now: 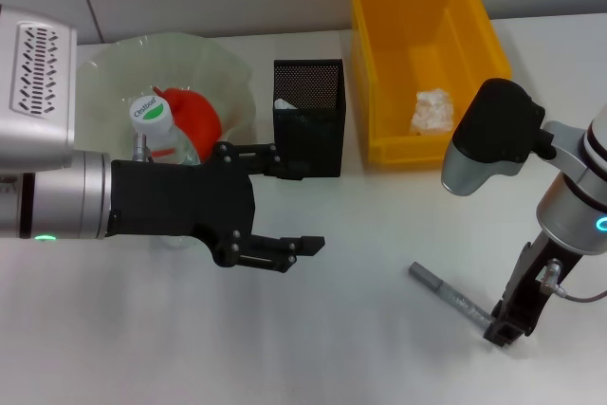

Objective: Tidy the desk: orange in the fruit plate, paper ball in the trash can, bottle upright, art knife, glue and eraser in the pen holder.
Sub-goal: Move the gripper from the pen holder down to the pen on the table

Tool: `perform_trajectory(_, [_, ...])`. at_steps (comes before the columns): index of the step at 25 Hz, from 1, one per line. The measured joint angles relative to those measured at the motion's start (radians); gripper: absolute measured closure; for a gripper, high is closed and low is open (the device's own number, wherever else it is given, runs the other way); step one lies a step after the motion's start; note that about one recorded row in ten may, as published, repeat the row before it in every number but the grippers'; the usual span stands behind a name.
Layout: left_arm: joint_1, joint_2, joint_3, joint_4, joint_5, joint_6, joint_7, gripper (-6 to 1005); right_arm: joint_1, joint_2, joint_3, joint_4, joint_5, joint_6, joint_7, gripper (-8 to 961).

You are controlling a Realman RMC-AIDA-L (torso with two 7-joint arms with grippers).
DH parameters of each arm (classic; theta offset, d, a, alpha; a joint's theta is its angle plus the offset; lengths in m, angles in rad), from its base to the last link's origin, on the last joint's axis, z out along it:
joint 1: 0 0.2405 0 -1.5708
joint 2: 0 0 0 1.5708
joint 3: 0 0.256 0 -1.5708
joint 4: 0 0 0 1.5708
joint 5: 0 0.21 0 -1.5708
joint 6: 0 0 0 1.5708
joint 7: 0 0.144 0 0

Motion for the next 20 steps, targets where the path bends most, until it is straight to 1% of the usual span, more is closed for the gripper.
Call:
perform_trajectory(3, [0.000,0.000,-0.001,0.000,-0.001,0.000,0.000,187,-0.004,0.001,-0.021,-0.016,-0.005,0.003,0.002,631])
perform_trajectory(8, [-0.001,0.000,-0.004,-0.003,-0.002,0.000,0.000,187,-0.009,0.002,-0.054,-0.039,-0.025,0.015,0.021,810])
perform_trajectory(20, [-0.006,0.000,-0.008,-0.009,-0.002,0.000,0.001,186,-0.005,0.000,-0.057,-0.040,-0.042,0.027,0.026,831])
